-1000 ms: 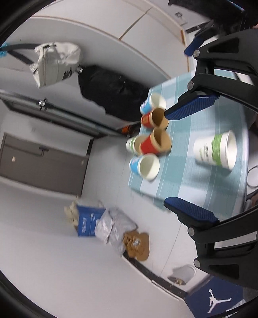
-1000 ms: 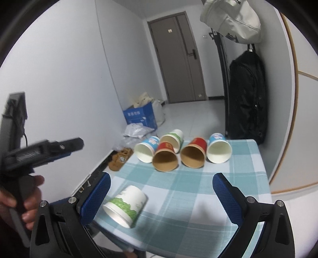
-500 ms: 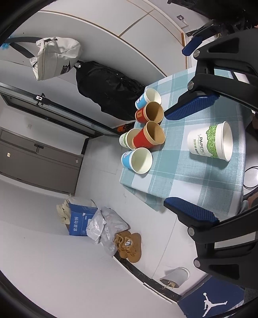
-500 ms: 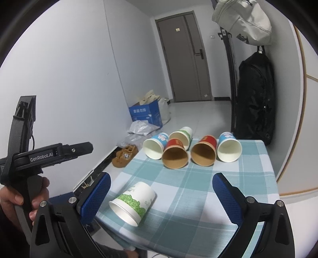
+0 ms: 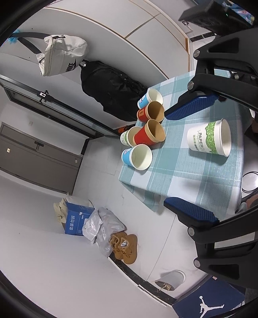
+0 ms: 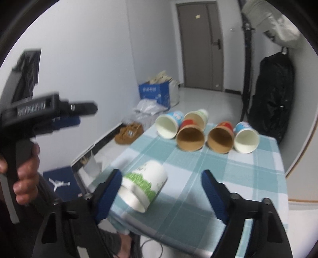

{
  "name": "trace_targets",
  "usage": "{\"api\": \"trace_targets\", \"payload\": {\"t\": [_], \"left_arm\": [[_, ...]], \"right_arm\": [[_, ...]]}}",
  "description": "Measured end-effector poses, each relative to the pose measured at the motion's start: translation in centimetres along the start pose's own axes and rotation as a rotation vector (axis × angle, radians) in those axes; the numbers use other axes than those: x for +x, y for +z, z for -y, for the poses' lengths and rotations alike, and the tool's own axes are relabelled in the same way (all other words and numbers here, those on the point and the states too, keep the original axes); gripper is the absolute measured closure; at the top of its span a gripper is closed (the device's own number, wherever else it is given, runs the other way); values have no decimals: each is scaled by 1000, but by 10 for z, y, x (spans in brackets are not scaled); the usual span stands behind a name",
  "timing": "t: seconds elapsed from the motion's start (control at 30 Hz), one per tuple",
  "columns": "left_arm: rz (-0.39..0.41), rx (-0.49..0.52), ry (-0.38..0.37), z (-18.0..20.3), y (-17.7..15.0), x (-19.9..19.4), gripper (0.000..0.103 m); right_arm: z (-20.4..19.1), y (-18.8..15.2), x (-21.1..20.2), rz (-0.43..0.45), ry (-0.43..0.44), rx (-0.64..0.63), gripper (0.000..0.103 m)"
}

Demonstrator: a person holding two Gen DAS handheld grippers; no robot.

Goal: Flip cup upright
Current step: 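Move the right gripper to the white cup and grasp its rim, then rotate the white cup with the right gripper, turning its opening upward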

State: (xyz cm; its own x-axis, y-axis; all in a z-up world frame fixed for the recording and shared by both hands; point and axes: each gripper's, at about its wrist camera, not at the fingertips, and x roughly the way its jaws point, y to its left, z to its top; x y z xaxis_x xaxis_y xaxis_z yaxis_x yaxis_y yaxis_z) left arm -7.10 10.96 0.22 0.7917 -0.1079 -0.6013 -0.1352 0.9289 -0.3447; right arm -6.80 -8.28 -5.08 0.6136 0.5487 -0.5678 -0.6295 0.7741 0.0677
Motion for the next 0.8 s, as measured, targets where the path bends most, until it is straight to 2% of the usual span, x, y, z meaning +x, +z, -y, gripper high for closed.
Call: {"api": "trace_targets", "payload": {"t": [0.13, 0.2, 0.43, 0.5, 0.57, 0.73, 0.8], "left_arm": [[-4, -22, 1, -9, 2, 0, 27], [-11, -39, -7, -15, 1, 1, 27], [-36, -65, -5, -28, 1, 5, 27], [-41, -71, -7, -30, 2, 5, 27], [-47, -71, -3, -32, 2, 6, 27], [-72, -68, -19, -33, 2, 11, 27], [-78, -59, -27, -31, 1, 11, 27]], "right_arm": [[-10, -7, 18, -65, 24, -28, 34], [-15, -8, 23, -78, 31, -48, 34], [-30, -18, 56, -160, -45, -131, 37], [-32, -19, 61, -174, -60, -144, 45], [-34, -20, 65, -185, -85, -167, 59], [-30, -21, 71, -199, -117, -173, 83], [-28, -20, 73, -198, -128, -164, 87]]}}
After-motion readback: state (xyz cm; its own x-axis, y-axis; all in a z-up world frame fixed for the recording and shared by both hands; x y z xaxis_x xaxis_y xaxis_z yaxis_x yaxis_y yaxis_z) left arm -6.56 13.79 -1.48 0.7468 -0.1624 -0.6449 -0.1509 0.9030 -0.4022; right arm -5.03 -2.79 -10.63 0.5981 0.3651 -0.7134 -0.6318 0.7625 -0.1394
